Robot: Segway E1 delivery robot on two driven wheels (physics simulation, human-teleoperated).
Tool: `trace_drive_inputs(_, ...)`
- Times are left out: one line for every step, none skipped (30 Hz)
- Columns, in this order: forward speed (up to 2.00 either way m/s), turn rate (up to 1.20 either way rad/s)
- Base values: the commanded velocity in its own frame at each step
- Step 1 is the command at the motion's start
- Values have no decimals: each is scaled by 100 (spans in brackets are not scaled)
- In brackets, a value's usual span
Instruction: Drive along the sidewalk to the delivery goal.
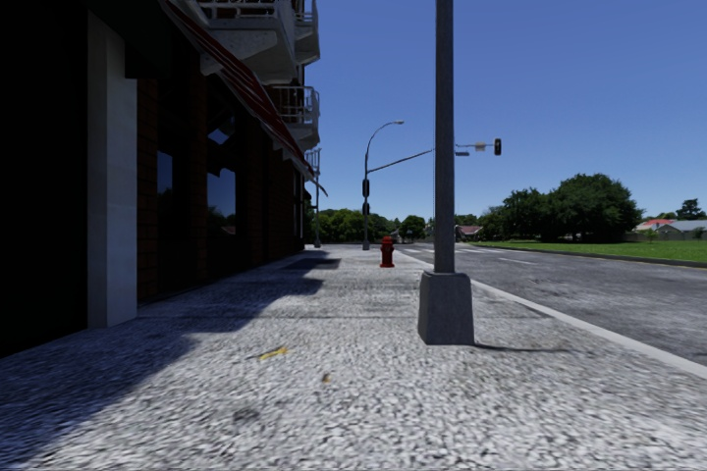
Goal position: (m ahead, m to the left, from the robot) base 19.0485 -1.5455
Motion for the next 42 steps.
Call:
trace_drive_inputs(200, 0)
trace_drive_inputs(200, 0)
trace_drive_inputs(200, 0)
trace_drive_inputs(200, 0)
trace_drive_inputs(200, 0)
trace_drive_inputs(200, 0)
trace_drive_inputs(200, 0)
trace_drive_inputs(200, 0)
trace_drive_inputs(200, 0)
trace_drive_inputs(200, 0)
trace_drive_inputs(200, 0)
trace_drive_inputs(200, 0)
trace_drive_inputs(200, 0)
trace_drive_inputs(200, 0)
trace_drive_inputs(200, 0)
trace_drive_inputs(200, 0)
trace_drive_inputs(200, 0)
trace_drive_inputs(200, 0)
trace_drive_inputs(200, 0)
trace_drive_inputs(200, 0)
trace_drive_inputs(200, 0)
trace_drive_inputs(200, 0)
trace_drive_inputs(200, 0)
trace_drive_inputs(200, 0)
trace_drive_inputs(200, 0)
trace_drive_inputs(200, 0)
trace_drive_inputs(200, 0)
trace_drive_inputs(200, 0)
trace_drive_inputs(200, 0)
trace_drive_inputs(200, 0)
trace_drive_inputs(200, 0)
trace_drive_inputs(200, 0)
trace_drive_inputs(200, 0)
trace_drive_inputs(200, 0)
trace_drive_inputs(200, 0)
trace_drive_inputs(200, 0)
trace_drive_inputs(200, 0)
trace_drive_inputs(200, 0)
trace_drive_inputs(200, 0)
trace_drive_inputs(200, 0)
trace_drive_inputs(200, 0)
trace_drive_inputs(200, 0)
